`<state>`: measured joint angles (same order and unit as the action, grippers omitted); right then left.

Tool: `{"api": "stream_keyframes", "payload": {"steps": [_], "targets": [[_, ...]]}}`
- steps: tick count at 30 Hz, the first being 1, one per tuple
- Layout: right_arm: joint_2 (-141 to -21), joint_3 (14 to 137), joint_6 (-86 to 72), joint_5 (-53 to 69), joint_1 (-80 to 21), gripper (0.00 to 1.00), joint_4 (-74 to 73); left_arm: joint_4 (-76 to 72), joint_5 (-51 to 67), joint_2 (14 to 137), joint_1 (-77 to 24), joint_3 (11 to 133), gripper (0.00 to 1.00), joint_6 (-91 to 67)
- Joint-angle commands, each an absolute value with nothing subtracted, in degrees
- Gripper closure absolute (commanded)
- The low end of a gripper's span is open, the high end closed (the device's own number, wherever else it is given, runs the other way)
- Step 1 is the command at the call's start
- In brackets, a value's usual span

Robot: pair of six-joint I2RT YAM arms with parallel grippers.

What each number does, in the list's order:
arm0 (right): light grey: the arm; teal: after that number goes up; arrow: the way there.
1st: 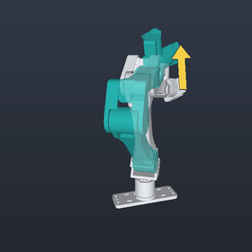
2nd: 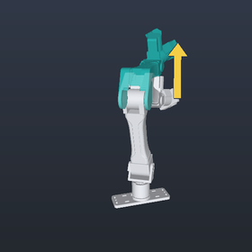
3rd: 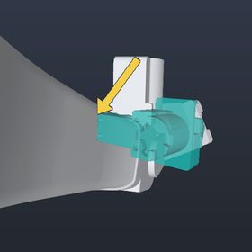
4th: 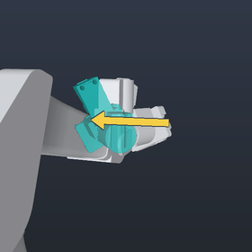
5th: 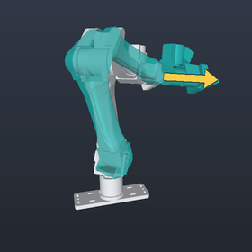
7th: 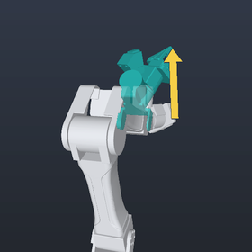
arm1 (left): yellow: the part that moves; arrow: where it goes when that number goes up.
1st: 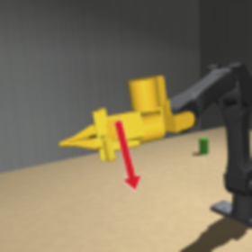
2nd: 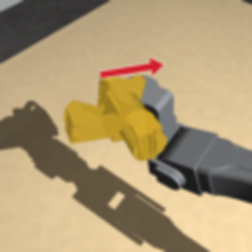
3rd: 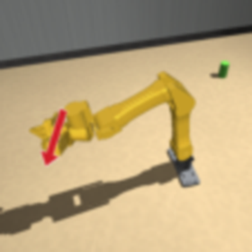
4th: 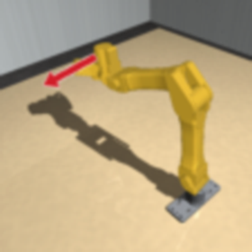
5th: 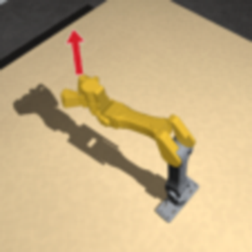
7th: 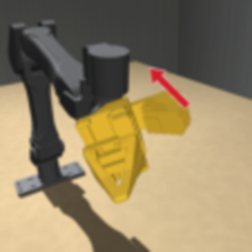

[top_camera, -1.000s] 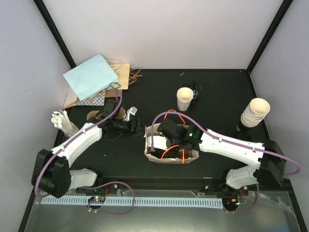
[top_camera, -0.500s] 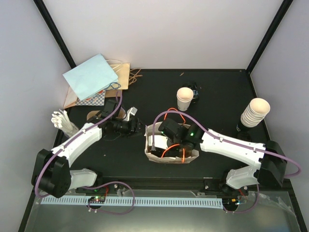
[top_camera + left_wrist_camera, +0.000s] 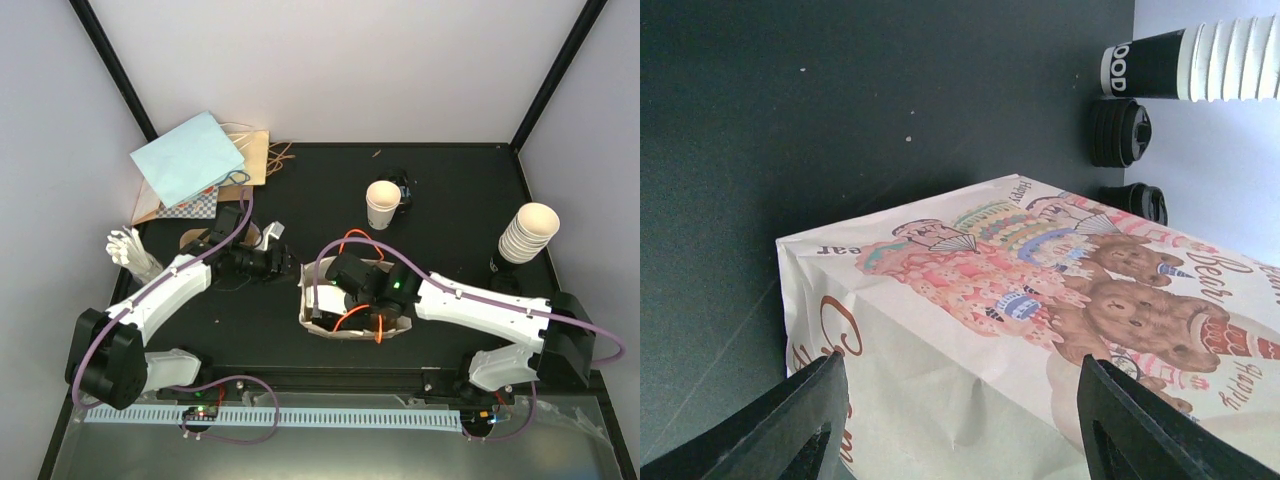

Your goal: Pack the takeout coffee

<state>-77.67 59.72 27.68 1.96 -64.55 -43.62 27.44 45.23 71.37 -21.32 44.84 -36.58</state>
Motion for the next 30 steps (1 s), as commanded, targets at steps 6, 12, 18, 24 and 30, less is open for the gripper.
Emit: {"api": "stream_keyframes", "payload": {"steps": [6,12,18,24,30], "targets": [[-80.1,54.3,25.6,1.5,-66.5,0.50,-50.7,27.1,45.7,71.4,-20.8,45.0,0.35,-36.3],[-79.1,56.6,26.1,0.9,-66.5,0.47,-51.3,27.1,45.7,71.1,-20.8,45.2,0.35,-36.4],[-79.5,60.7,27.0,-0.1,-66.5,0.46,-53.4,27.4,45.6,70.6,-20.8,45.3,0.35,-36.6],[-79.2,61.8,27.3,-0.1,-66.5,0.38,-53.9,27.7,45.4,70.1,-20.8,45.3,0.35,-36.4],[-79.3,63.9,27.6,0.4,-66.4,0.00,-55.8,27.5,45.5,70.1,-20.8,45.5,0.35,-36.5]]}}
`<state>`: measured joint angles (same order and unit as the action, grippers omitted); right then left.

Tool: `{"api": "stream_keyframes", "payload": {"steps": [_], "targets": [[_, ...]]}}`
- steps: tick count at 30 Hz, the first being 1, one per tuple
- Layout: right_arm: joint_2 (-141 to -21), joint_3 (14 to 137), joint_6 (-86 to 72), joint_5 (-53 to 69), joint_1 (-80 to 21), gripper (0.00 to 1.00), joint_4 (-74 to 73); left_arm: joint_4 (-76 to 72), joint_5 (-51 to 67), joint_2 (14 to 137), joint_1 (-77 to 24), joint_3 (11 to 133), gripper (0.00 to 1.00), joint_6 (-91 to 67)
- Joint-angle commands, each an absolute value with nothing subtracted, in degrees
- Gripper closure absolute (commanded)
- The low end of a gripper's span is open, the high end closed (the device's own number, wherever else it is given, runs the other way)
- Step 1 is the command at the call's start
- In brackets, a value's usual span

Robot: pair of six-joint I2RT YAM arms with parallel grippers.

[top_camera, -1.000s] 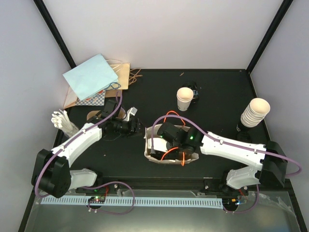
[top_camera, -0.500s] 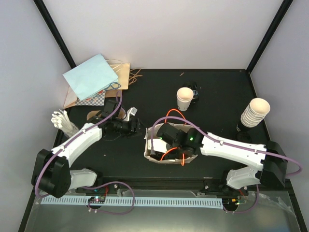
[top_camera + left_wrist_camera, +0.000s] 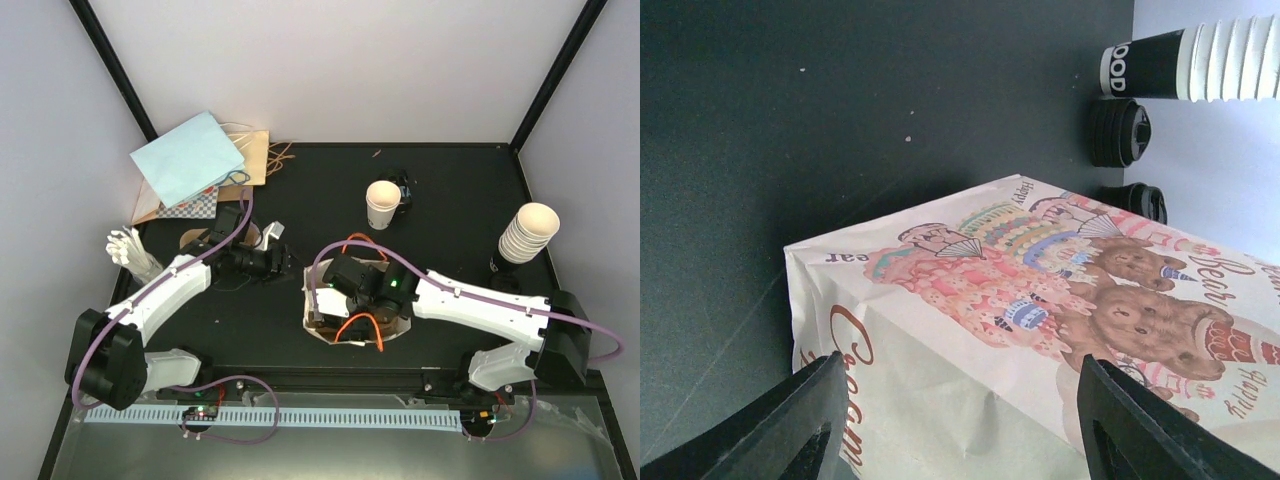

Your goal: Pack the takeout coffee

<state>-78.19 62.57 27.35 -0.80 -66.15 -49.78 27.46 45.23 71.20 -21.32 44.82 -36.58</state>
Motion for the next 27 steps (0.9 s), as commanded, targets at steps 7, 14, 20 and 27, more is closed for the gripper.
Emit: {"api": "stream_keyframes", "payload": {"steps": [7,14,20,27], "targets": [[-78.2,67.1,27.5,-0.9,-66.4,0.00,-57.6,28.2,45.6,70.9,-20.8,46.9,0.34,-36.2],[-77.9,70.5,27.0,-1.3,-66.5,0.00,-59.7,28.3,45.6,71.0,-20.8,46.6,0.34,-36.0],[-77.8,73.1,26.0,-2.3,-66.5,0.00,-61.6,29.2,45.6,70.7,-20.8,47.0,0.33,-35.2],[-75.1,74.9,24.7,-2.4,-66.5,0.00,-61.3,32.4,43.9,69.3,-20.8,47.7,0.26,-33.1]]}}
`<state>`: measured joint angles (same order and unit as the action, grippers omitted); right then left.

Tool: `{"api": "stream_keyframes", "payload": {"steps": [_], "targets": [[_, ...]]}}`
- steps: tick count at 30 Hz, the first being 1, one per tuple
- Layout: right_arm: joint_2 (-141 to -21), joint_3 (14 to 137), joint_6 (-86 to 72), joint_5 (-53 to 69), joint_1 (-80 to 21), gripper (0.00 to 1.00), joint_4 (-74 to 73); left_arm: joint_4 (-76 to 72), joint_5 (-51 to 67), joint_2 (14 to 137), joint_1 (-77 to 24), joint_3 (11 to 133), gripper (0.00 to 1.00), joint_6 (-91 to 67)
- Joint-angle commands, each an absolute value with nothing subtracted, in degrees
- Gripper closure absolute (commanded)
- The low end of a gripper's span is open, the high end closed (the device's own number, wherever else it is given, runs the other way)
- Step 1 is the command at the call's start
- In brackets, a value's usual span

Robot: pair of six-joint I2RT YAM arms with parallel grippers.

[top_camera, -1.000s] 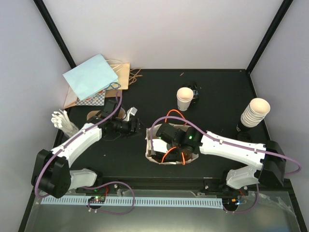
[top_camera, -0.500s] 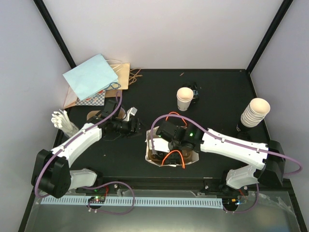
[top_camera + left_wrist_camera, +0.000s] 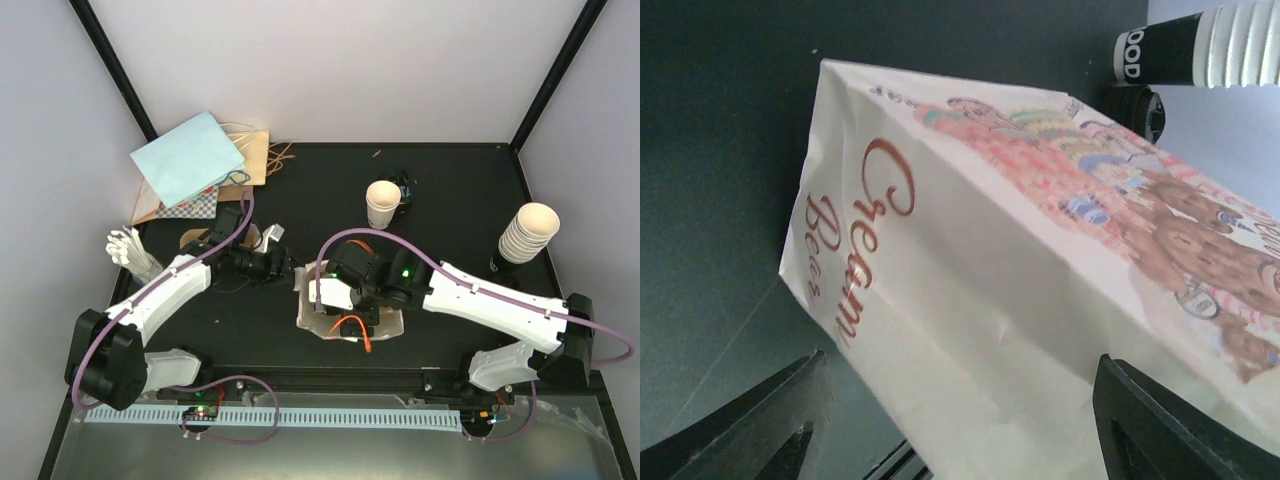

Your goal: Pack the takeout coffee

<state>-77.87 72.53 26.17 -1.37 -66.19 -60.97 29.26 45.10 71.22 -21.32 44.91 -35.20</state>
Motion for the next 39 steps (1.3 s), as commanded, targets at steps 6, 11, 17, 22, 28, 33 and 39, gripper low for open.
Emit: {"api": "stream_keyframes", "payload": {"steps": [6,11,17,22,28,33,39], "targets": [[-74.2,76.4,24.3,-2.2,-66.5,0.00,-62.1,34.2,43.1,67.1,-20.8,47.7,0.22,-32.6],[-74.5,76.7,24.1,-0.1,-66.5,0.00,-63.1,36.7,42.9,64.6,-20.9,49.0,0.20,-31.5],[-73.9,79.3,22.4,0.1,-66.5,0.00,-63.2,42.3,40.8,59.5,-21.2,53.7,0.20,-30.3],[-73.7,83.2,22.0,-0.9,-66.4,0.00,-64.4,41.8,41.3,55.5,-23.4,58.5,0.20,-28.0],[-73.1,82.8,21.5,-1.4,-66.5,0.00,-64.2,36.6,42.5,53.2,-27.6,63.5,0.20,-19.1],[-71.3,81.2,21.3,-2.1,-66.4,0.00,-62.5,35.8,42.0,54.8,-30.4,65.5,0.32,-8.6],[-68.6,79.8,21.0,-2.5,-66.5,0.00,-60.0,36.9,28.9,57.1,-35.9,68.0,0.34,4.7]]}}
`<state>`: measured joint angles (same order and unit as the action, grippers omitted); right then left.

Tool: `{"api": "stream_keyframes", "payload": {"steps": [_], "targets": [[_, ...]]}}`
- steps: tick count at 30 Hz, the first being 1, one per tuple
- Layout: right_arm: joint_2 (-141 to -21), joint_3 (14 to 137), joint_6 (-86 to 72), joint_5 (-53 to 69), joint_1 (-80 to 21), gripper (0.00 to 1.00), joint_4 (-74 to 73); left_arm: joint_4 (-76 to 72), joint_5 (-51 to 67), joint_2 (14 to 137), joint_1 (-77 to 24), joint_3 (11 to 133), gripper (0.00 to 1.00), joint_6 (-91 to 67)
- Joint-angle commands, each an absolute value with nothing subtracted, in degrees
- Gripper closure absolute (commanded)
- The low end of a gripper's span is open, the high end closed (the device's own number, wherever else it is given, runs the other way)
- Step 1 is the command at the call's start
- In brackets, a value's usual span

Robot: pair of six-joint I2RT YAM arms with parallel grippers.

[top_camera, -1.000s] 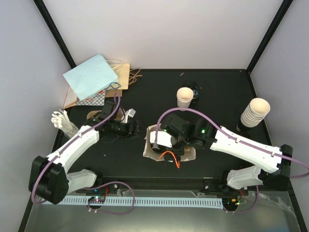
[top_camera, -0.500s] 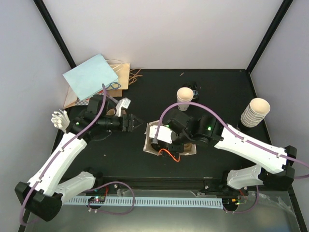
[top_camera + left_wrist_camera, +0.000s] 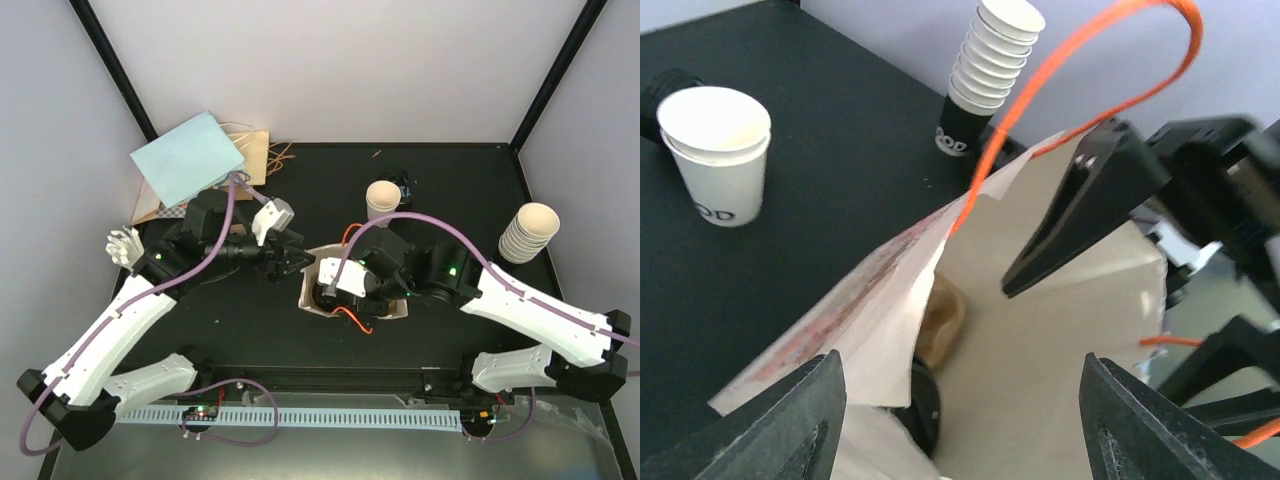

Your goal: Pack the takeout coffee

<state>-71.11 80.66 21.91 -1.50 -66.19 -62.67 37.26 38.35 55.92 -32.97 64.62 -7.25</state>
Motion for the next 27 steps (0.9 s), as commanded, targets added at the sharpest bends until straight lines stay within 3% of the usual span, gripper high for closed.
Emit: {"api": "stream_keyframes", "payload": {"steps": [1,20,27], "targets": [[-68.2,79.5,21.0,-2.7,-66.4,0.00,-59.7,36.5,26.9,57.3,-36.7,68.3,0.34,5.9],[-64.0,75.5,19.3,-9.1,-66.5,0.00,-54.8,38.3,21.5,70.2,-41.5,76.2,0.34,16.2],[-63.6,75.0,20.1,-12.4,-66.5,0.00,-53.5,36.7,22.7,73.0,-41.6,77.2,0.40,19.4]]}}
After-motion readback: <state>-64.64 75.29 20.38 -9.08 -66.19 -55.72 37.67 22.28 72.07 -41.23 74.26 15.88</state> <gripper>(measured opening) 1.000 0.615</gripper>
